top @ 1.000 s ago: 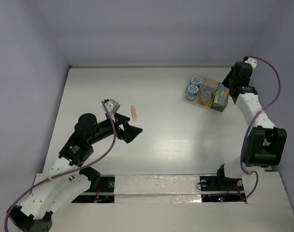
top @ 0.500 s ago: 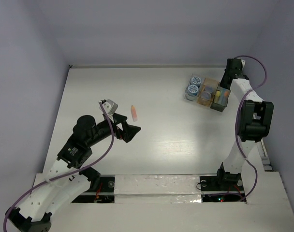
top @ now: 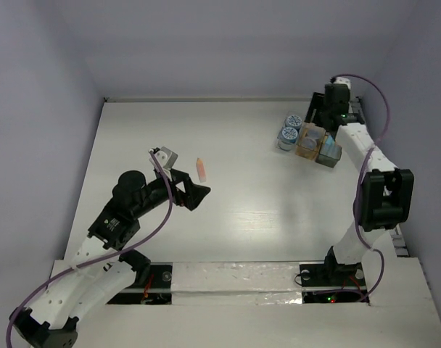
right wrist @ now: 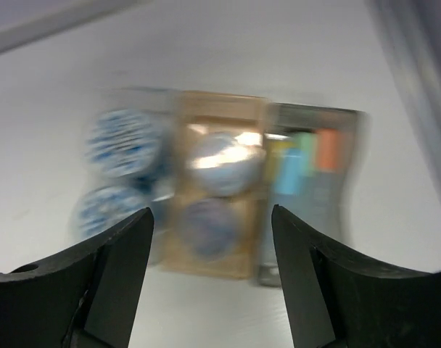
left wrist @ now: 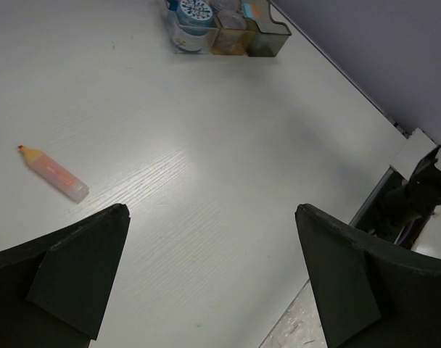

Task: Sort the stationery into containers
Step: Place the pen in the storage box, then pick up the pen from the center of the board.

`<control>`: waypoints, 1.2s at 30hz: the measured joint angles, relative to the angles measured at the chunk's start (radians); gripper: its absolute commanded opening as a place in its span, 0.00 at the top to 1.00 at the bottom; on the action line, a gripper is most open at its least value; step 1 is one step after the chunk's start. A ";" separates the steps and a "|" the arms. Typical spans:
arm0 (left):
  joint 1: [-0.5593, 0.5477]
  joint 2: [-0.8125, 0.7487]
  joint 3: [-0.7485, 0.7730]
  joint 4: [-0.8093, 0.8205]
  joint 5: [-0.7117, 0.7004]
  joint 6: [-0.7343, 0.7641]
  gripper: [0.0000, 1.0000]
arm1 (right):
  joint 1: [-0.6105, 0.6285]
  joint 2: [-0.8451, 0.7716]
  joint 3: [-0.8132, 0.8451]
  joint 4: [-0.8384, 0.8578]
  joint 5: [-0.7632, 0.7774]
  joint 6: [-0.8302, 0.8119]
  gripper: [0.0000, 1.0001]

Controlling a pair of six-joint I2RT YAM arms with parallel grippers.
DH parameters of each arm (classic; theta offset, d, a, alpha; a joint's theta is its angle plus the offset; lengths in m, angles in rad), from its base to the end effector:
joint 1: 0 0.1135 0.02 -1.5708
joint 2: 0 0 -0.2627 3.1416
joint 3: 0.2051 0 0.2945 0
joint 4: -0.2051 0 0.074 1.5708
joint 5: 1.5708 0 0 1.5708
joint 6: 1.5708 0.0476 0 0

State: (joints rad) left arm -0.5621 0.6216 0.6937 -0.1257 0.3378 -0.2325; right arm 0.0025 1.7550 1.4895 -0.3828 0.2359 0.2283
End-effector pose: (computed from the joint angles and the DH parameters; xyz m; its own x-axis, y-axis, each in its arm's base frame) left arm 0.1680 -0.1244 0.3407 -0.2245 -0.1155 -0.9676 0.7514 0.6118 -0.2473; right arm 0.4580 -0.0100 0.2813 -0.5465 0.2187 -0.8084 0.3158 0.9479 0.0429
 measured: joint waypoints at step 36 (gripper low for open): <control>0.178 -0.008 0.000 -0.014 -0.185 -0.029 0.01 | 0.840 0.688 0.592 -0.130 -0.045 0.050 0.62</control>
State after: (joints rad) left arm -0.3843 0.6140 0.6941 -0.1394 0.1532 -0.2611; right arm 0.8425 2.4428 2.0811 -0.5133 0.1913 0.2787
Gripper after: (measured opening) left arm 0.989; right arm 0.451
